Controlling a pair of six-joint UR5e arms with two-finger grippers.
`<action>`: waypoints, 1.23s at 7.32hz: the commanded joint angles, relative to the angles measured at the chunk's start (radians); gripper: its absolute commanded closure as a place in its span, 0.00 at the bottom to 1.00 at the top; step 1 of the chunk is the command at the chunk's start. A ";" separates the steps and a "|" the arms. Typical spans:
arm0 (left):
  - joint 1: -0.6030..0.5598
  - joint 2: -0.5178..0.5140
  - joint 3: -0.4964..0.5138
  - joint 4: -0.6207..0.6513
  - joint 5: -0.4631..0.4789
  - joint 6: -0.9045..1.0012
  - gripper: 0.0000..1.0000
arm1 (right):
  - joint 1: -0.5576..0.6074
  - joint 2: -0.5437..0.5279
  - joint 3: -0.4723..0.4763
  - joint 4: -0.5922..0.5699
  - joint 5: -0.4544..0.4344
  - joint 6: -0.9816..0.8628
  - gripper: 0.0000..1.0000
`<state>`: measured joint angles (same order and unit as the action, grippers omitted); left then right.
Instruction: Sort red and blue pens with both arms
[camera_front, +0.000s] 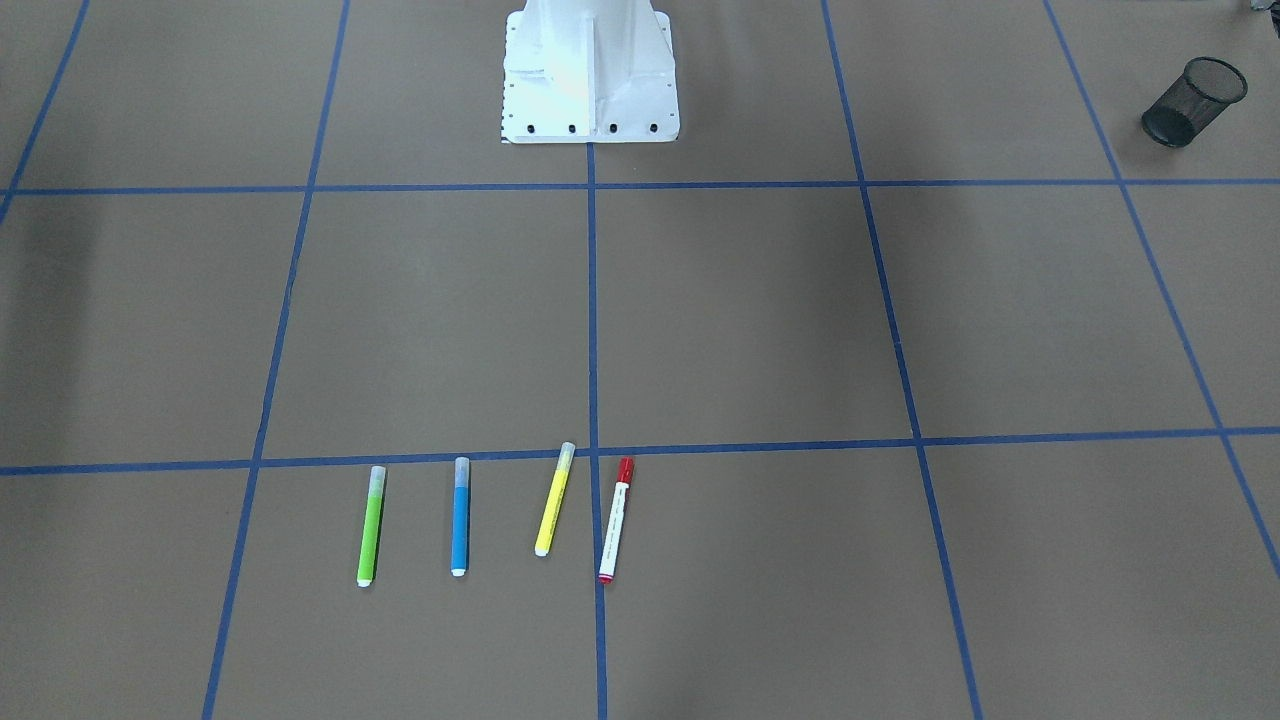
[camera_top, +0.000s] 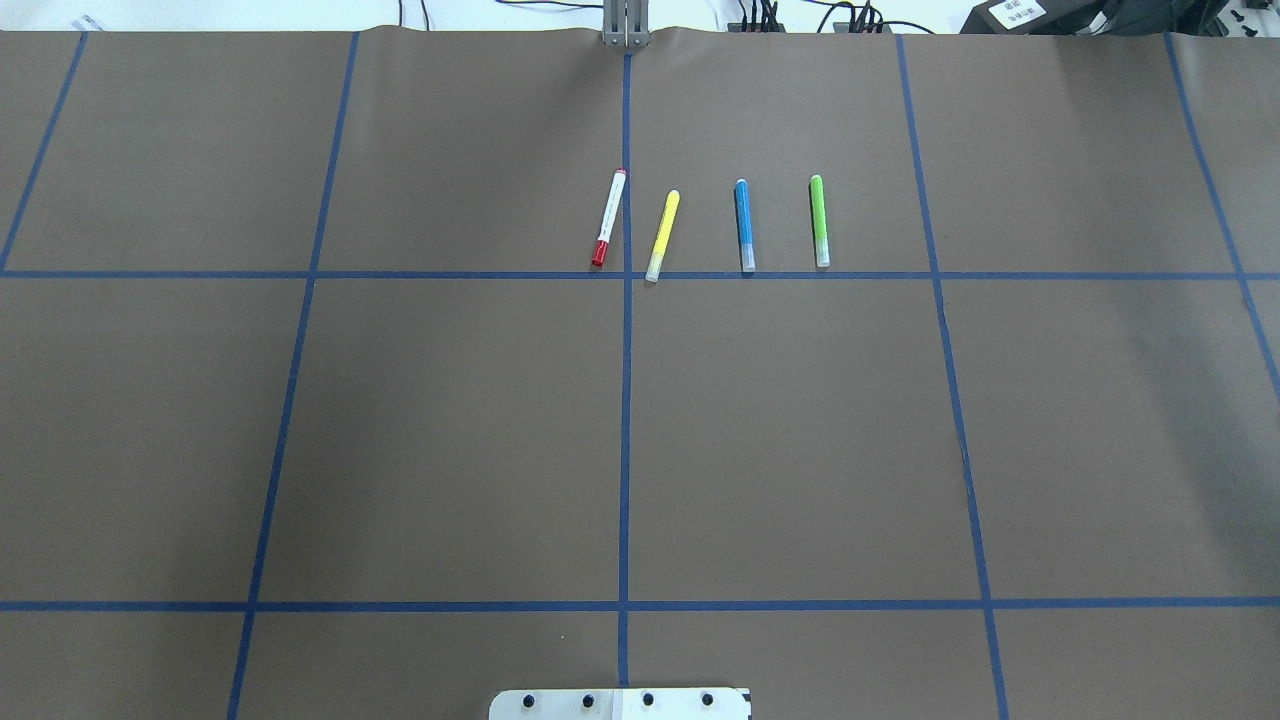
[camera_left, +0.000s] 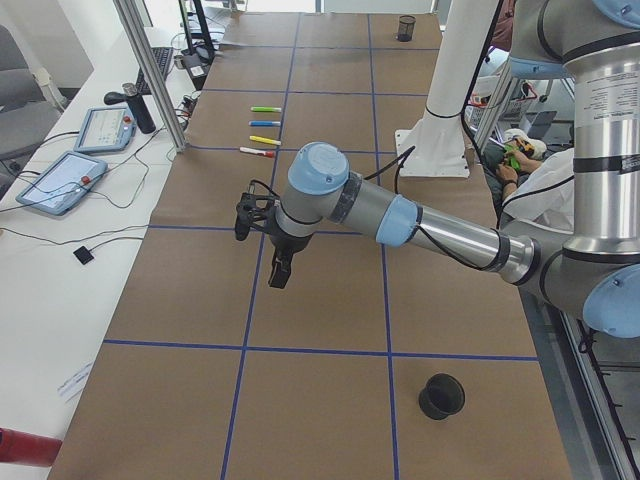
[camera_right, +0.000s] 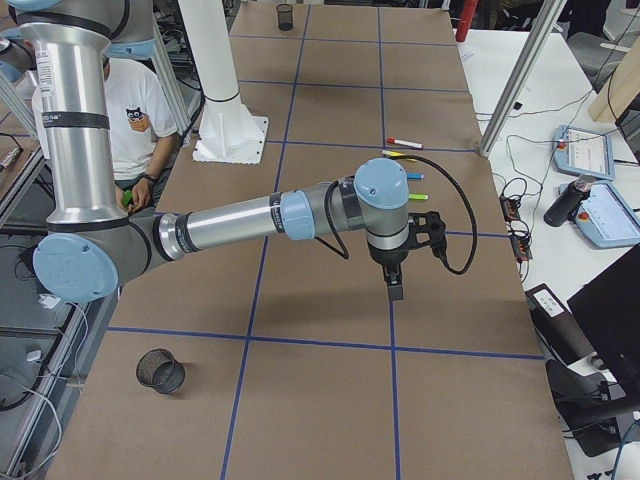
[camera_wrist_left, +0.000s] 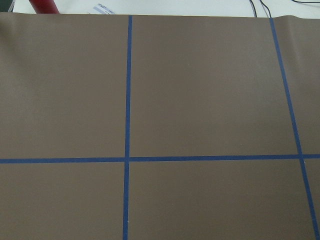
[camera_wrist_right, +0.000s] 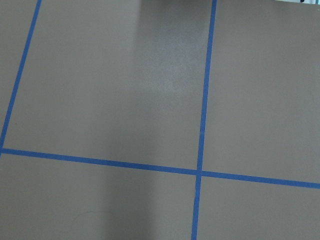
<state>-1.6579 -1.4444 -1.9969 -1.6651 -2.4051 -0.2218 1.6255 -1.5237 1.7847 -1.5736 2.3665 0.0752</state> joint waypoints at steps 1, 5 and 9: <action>0.036 0.024 0.004 0.001 0.000 0.007 0.00 | -0.006 0.003 -0.004 -0.014 0.007 0.087 0.00; 0.058 0.048 0.003 -0.001 0.000 0.002 0.00 | -0.024 0.004 -0.004 -0.014 0.042 0.166 0.00; 0.102 0.050 -0.003 -0.007 -0.003 -0.013 0.00 | -0.061 -0.013 -0.014 -0.003 0.089 0.156 0.00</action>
<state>-1.5749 -1.3960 -2.0033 -1.6730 -2.4067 -0.2274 1.5773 -1.5305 1.7687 -1.5787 2.4294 0.2305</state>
